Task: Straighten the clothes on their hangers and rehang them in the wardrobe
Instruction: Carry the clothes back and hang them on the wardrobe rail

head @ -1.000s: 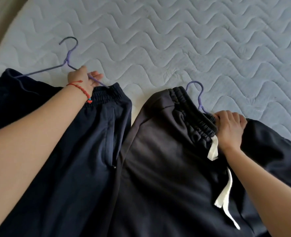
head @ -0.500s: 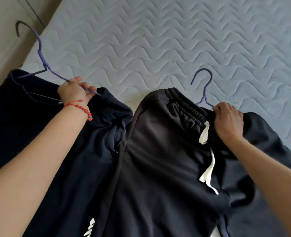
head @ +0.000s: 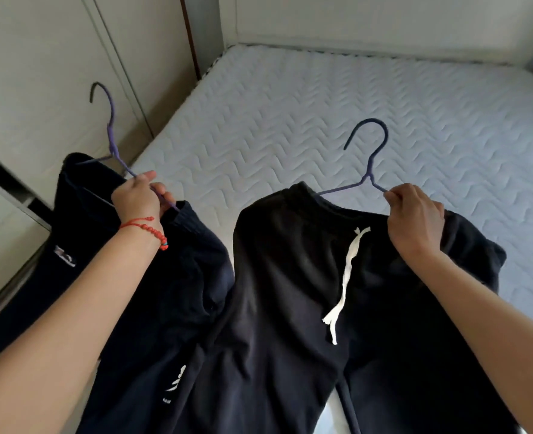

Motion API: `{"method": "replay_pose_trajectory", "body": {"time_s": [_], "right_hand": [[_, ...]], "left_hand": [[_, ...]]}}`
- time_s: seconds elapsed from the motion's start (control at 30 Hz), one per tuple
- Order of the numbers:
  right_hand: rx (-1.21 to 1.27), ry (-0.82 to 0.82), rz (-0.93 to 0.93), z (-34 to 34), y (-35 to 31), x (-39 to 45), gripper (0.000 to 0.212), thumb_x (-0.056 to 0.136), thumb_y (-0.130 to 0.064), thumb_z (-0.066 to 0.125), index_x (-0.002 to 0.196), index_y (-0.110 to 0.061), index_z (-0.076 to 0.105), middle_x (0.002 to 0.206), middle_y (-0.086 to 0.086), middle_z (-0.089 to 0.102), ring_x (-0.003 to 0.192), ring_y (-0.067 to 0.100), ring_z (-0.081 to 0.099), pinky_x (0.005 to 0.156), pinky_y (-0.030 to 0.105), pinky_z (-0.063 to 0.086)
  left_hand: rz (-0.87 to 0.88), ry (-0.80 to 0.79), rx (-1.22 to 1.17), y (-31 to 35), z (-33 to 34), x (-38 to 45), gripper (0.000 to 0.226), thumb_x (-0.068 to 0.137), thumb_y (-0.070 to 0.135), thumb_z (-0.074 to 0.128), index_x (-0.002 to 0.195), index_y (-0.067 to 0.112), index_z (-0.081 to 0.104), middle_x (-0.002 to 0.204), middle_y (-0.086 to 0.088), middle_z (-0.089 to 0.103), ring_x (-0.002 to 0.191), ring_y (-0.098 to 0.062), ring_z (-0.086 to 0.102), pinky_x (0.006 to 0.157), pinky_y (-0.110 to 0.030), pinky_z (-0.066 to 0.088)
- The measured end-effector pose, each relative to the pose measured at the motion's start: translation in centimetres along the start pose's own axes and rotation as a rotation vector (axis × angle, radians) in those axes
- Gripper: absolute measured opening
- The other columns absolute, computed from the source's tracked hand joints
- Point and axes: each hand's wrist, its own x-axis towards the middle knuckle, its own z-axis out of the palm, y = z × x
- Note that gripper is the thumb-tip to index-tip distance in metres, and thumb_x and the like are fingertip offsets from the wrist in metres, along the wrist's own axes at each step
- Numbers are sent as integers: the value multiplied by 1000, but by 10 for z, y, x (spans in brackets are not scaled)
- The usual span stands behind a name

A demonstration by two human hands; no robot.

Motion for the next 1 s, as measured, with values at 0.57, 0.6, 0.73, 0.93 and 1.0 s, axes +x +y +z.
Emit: {"method": "replay_pose_trajectory", "body": {"time_s": [0.57,0.6,0.73,0.93,1.0], "right_hand": [[204,-64,-318,-253,-208,-53,27,98,-27,39,98,-12,61,96,6,67,83,27,56,65,32,32],[213,-98,-347,-261,-226,-58,27,97,-28,40,97,-11,61,94,6,67,84,28,57,65,32,34],[305,-286,-412,-288,-297,-80,24,95,-29,46,90,-12,62,90,5,65,86,27,58,68,31,38],[454,-453,-443,-306,-405,-106,29,90,-26,54,62,-20,55,67,-2,55,79,24,54,71,30,39],[499,-471,-439,-308,-443,-118,35,90,-25,55,56,-21,51,60,-3,51,72,24,52,69,30,39]], "left_hand": [[198,-13,-1,218,-122,-177,26,98,7,29,94,3,55,27,9,38,22,-4,28,31,-10,25],[188,-14,5,230,-137,-183,27,98,8,28,103,2,54,26,9,36,21,-3,27,31,-9,24],[140,-59,-3,280,-207,-202,38,101,11,23,131,-7,39,24,3,33,19,-2,26,30,-7,22],[185,16,0,358,-325,-214,43,101,13,18,139,-5,29,22,4,26,17,-1,22,30,-5,20],[209,27,-15,386,-361,-213,44,101,13,17,139,-4,29,22,3,27,17,-1,22,30,-5,20]]}}
